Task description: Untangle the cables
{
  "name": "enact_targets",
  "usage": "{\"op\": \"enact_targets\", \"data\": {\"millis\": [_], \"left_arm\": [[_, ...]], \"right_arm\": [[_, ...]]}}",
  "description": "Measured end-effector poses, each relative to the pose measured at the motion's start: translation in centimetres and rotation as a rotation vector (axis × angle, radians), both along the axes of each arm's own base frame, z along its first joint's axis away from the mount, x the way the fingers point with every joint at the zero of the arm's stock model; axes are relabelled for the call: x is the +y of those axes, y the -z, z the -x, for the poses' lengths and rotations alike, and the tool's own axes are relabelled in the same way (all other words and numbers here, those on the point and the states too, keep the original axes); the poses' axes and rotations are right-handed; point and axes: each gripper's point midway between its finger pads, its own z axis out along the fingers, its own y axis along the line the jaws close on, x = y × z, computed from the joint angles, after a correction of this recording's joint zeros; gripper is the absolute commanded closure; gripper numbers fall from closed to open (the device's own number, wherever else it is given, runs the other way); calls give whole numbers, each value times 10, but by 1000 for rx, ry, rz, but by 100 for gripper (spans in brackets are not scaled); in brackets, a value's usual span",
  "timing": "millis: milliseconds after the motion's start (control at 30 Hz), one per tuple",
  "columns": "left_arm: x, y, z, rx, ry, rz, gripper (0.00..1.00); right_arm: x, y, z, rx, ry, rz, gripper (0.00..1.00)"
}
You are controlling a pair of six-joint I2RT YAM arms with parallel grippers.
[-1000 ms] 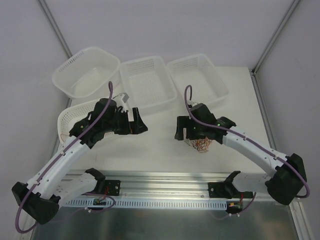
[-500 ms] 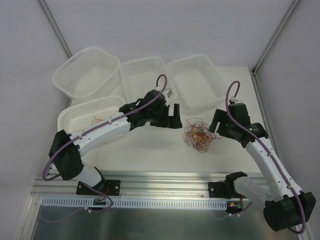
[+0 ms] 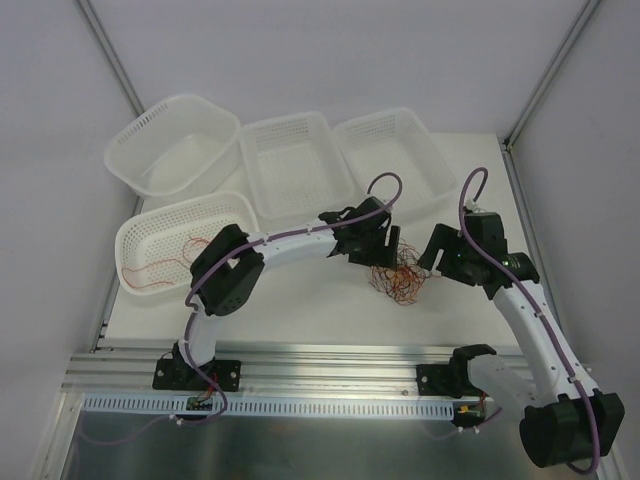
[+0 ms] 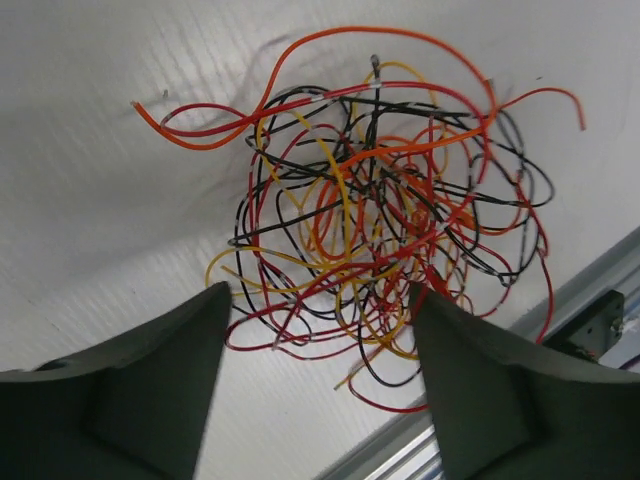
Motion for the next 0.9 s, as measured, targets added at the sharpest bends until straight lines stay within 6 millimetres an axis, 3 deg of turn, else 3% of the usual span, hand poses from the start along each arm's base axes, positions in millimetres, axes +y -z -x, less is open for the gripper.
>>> {"op": "enact_targets", "data": {"millis": [67,100,167,400,700,900], "left_arm": [[1,17,2,31,-11,-24,61],[2,23,3,38,-12,-33,85],[8,33,7,56,-18,-54,100],[52,61,33,86,-18,-142,100],[89,35,57,45,-1,-121,100],[99,37,63,43,-4,-126,100]], "right_arm": [[5,4,2,8,-18,-20,20],[7,7,3,14,-27,-30,20],[11,11,5,23,-43,-47,20],[26,20,6,35,-115,-95,21],[52,34,3,57,-189,-127,28],[67,37,-2,44,-196,-162,30]]}}
